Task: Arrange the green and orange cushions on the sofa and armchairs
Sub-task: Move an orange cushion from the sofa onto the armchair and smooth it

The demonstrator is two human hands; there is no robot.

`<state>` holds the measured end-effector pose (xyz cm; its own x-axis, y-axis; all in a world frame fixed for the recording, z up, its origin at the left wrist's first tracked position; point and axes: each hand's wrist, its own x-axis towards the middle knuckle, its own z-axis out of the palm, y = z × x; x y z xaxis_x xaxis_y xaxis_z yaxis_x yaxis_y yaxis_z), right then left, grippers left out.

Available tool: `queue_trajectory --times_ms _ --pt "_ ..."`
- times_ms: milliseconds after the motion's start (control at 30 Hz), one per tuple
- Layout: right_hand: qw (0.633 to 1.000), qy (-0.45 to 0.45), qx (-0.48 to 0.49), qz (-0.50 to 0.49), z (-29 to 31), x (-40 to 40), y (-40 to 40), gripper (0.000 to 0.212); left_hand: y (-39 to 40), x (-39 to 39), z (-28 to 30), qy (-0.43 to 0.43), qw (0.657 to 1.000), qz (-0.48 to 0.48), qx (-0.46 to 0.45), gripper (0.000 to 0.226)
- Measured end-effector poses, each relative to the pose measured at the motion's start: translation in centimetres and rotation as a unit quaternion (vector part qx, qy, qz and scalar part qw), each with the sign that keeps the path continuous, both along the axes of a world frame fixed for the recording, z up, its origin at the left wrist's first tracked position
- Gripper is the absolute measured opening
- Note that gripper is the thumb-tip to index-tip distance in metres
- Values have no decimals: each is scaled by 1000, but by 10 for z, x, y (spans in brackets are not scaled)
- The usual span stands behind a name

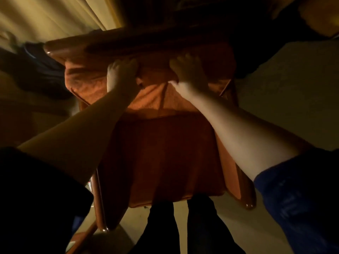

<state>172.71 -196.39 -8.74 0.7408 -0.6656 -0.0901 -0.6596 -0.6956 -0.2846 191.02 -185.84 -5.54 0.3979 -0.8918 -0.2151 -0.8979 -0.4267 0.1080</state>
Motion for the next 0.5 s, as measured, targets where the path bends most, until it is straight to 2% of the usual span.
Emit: queue_trajectory --times_ms 67,167,233,367,433,500 --pt "999 3 -42 -13 -7 10 -11 64 -8 11 -7 -14 1000 23 4 69" --pt "994 -20 -109 -4 -6 4 -13 68 -9 20 -4 -67 996 57 10 102" --pt "993 -31 -113 12 2 -9 -3 73 3 15 0 -79 992 94 1 112" --pt "997 -59 -32 35 32 -41 28 87 50 -11 23 -34 992 116 -33 107" --pt "996 -81 18 36 53 -55 44 83 80 -28 44 13 991 131 -33 96" --pt "992 -97 50 68 78 -62 63 76 117 -47 68 61 985 161 9 79"
